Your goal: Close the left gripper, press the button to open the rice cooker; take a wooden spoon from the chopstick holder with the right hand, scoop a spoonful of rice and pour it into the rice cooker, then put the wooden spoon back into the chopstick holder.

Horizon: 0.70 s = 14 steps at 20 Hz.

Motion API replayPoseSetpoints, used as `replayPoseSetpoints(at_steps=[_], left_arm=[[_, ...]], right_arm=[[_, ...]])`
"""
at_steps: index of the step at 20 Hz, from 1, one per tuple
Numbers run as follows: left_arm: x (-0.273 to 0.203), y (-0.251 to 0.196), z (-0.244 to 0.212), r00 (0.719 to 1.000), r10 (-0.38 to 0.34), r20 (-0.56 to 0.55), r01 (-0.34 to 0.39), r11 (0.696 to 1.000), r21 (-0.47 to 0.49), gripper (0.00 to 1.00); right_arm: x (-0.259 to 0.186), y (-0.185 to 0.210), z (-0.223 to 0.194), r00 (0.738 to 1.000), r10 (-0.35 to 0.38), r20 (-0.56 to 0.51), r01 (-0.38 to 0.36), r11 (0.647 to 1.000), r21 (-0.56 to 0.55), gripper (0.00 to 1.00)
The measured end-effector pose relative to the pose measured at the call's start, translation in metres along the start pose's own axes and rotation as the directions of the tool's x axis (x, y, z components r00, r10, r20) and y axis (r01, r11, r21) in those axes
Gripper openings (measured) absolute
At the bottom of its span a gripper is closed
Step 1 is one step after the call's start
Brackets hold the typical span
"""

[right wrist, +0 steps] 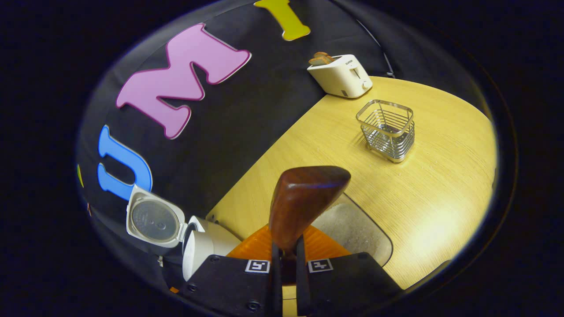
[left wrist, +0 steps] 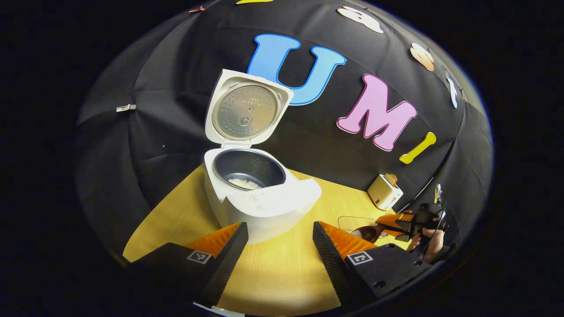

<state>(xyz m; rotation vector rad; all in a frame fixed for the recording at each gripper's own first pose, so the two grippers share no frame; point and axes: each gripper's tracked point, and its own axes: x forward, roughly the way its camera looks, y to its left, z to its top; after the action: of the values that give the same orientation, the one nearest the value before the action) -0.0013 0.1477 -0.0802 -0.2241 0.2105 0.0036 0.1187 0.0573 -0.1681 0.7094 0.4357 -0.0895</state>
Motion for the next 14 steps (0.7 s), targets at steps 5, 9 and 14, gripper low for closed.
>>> replayPoseSetpoints(at_steps=[5, 9, 14], left_arm=[[0.0, -0.009, -0.001, 1.0, -0.015, -0.006, 0.015, 1.0, 0.014, 0.95], [0.002, -0.015, 0.0, 1.0, -0.024, -0.006, 0.024, 0.999, 0.022, 0.95], [0.002, -0.017, 0.001, 1.0, -0.03, -0.002, 0.03, 1.0, -0.008, 0.95]], right_arm=[[-0.012, 0.001, 0.033, 0.999, 0.018, 0.042, -0.023, 0.992, 0.127, 0.17], [-0.024, 0.018, 0.05, 0.996, 0.063, 0.055, -0.072, 0.981, 0.179, 0.17], [-0.03, 0.057, 0.066, 0.988, 0.141, 0.056, -0.15, 0.967, 0.206, 0.17]])
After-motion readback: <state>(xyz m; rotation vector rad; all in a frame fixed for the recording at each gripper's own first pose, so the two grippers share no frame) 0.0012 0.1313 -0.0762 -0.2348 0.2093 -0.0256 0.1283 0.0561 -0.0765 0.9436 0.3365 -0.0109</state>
